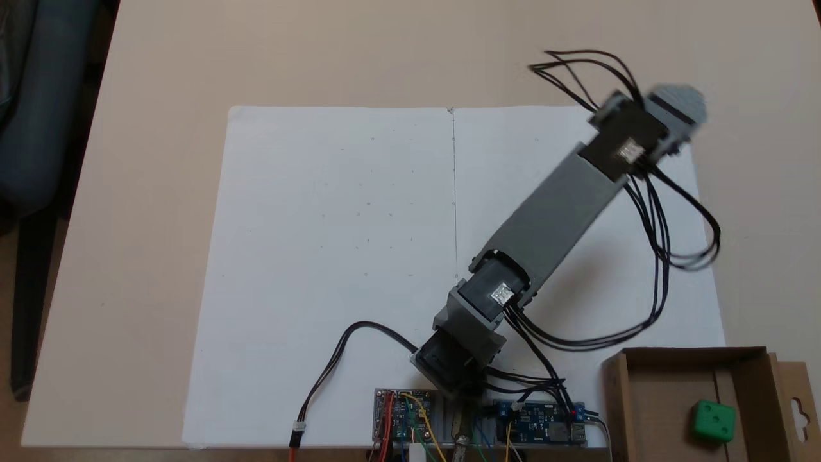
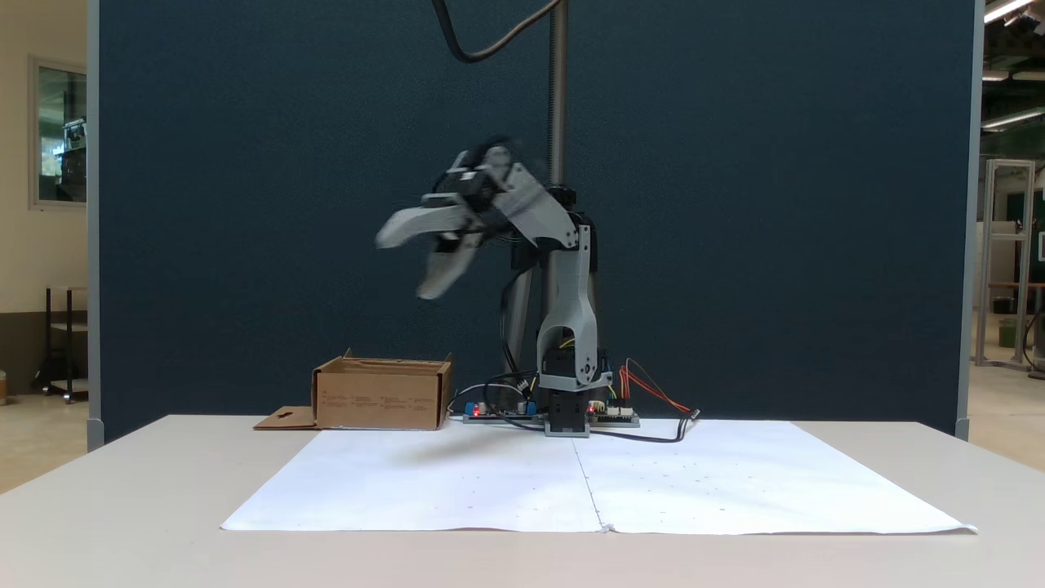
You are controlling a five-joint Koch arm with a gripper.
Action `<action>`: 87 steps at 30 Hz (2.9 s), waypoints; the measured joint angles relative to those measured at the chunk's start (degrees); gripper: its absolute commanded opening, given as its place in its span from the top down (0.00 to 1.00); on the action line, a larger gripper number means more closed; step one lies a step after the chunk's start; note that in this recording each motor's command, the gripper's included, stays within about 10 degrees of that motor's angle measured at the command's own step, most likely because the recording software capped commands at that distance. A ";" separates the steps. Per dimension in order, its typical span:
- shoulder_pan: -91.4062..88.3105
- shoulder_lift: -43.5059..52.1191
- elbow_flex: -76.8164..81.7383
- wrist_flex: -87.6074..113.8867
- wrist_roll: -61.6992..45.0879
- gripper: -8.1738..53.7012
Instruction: Grasp a green dice and put it in the bin.
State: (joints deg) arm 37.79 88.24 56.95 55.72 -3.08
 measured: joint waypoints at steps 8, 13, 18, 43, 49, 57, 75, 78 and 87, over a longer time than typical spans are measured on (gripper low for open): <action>-19.60 -0.70 0.09 -6.50 0.00 0.17; -25.14 1.14 5.89 -12.74 0.00 0.17; -28.04 10.46 19.69 -23.29 0.00 0.17; -31.29 35.86 81.83 -71.54 0.00 0.17; -31.38 40.43 91.76 -82.71 0.09 0.16; -33.93 40.87 104.41 -97.38 0.00 0.16; -34.63 41.04 118.74 -129.73 0.09 0.13; -34.63 41.04 118.74 -134.65 0.09 0.13; -33.49 41.04 118.74 -146.78 -0.35 0.15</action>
State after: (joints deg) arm 4.31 129.29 175.69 -91.05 -3.43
